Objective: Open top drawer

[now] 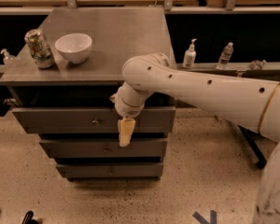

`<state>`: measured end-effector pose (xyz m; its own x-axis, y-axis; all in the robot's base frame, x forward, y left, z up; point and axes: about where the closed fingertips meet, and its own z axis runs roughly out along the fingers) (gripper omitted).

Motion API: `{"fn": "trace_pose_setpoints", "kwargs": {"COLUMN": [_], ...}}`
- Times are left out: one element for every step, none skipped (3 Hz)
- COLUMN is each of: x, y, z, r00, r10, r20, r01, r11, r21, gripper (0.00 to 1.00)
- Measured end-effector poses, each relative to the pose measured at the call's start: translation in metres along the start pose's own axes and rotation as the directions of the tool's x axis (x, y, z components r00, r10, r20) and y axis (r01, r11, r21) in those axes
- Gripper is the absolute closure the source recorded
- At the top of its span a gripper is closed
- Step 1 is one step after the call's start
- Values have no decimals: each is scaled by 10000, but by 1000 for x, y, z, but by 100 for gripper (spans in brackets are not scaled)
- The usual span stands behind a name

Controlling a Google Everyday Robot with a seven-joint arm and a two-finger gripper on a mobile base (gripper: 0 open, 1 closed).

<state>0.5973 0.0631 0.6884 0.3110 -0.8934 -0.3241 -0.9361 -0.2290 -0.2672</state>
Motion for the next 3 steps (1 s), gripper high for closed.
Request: {"fn": "trace_pose_setpoints", "kwargs": {"x": [-6, -18, -26], "y": [-2, 14, 26], "z": [14, 33, 39], "r00": [9999, 9982, 9961], "r10": [-97, -539, -844], "r20": [-66, -268, -249], "r01": [94, 508, 803], "r11": [9991, 9930, 9874], "r21": [-402, -1069, -1365], "gripper": [0, 0, 0]}}
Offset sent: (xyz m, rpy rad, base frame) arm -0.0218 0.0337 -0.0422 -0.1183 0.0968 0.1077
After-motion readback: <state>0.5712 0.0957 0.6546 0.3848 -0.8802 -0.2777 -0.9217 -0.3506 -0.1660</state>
